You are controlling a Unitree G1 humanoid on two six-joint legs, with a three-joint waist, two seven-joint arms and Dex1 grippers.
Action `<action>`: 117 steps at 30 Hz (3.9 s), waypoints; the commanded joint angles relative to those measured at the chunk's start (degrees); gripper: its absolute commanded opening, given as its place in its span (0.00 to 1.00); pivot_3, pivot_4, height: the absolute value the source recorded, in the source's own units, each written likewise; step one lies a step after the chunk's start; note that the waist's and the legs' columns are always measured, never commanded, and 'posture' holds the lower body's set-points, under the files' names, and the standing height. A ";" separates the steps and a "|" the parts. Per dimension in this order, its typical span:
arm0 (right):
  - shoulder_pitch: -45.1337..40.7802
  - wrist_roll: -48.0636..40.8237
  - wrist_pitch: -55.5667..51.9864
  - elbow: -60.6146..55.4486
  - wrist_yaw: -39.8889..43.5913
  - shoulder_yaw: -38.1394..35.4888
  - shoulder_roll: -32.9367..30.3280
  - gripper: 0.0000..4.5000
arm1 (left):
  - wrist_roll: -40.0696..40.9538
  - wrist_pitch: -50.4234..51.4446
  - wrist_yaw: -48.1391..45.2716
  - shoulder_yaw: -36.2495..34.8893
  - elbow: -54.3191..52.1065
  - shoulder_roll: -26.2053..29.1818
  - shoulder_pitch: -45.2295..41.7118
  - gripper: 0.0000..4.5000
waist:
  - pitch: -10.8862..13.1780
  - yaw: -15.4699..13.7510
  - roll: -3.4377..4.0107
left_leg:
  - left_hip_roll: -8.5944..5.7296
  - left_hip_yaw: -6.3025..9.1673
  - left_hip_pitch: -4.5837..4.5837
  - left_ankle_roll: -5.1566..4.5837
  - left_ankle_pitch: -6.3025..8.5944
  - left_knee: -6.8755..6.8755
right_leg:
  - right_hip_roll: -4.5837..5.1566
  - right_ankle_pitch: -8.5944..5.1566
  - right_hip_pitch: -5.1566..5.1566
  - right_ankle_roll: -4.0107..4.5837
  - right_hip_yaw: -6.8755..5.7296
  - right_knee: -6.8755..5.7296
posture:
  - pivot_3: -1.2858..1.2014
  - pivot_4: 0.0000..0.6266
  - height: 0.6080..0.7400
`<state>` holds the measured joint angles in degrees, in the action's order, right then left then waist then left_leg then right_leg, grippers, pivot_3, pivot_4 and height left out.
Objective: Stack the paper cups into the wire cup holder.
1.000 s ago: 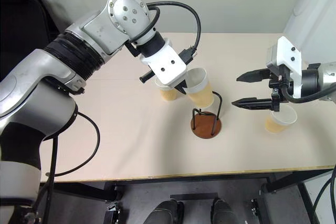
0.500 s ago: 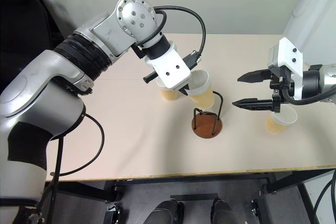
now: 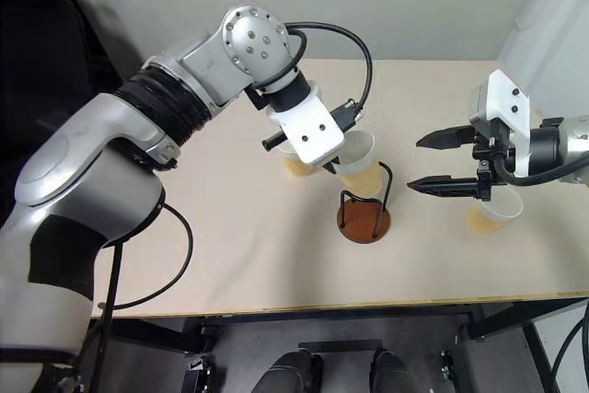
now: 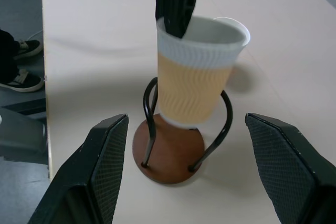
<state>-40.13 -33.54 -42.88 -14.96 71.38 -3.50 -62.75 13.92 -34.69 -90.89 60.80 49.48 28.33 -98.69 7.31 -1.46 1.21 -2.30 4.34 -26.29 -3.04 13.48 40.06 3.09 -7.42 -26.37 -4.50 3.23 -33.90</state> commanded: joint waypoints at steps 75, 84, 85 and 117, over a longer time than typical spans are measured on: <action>2.64 38.02 43.53 33.47 10.61 13.23 -4.30 0.09 | 14.11 63.87 5.73 -54.96 -38.14 15.29 36.41 1.00 | -0.03 0.76 0.09 | 0.02 0.06 0.53 0.09 -0.14 -0.12 | -0.07 0.11 0.40 0.15 0.05 0.04 | 0.52 0.24 1.00; 4.09 29.48 29.34 18.89 15.24 8.02 -6.36 0.00 | 11.99 61.12 3.63 -55.30 -33.09 16.16 35.52 1.00 | -0.02 0.79 0.10 | 0.03 0.13 0.48 0.28 -0.04 -0.17 | -0.11 0.00 0.32 0.31 0.03 0.04 | 0.52 0.24 1.00; 3.94 28.74 27.92 17.62 15.29 7.50 -6.60 0.00 | 11.95 60.99 3.40 -55.40 -32.70 16.16 35.44 1.00 | -0.02 0.77 0.10 | 0.03 0.13 0.47 0.30 -0.03 -0.18 | -0.11 -0.01 0.31 0.32 0.03 0.05 | 0.52 0.24 1.00; -19.62 17.53 6.11 -1.81 11.77 16.30 4.38 0.00 | 8.35 56.90 -0.15 -55.48 -25.45 14.76 32.53 1.00 | -0.03 0.85 0.07 | 0.06 0.28 0.37 1.01 -0.39 -0.97 | -0.16 -0.35 -0.22 0.68 -0.06 -0.02 | 0.52 0.24 1.00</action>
<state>-59.24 -16.66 -38.42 -15.74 82.94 12.74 -57.88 22.24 22.91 -89.87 6.66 24.75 42.79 -64.32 7.28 -0.62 1.28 -2.25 4.62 -25.93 -2.02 13.09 39.10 2.93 -7.76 -26.59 -3.82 3.17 -33.93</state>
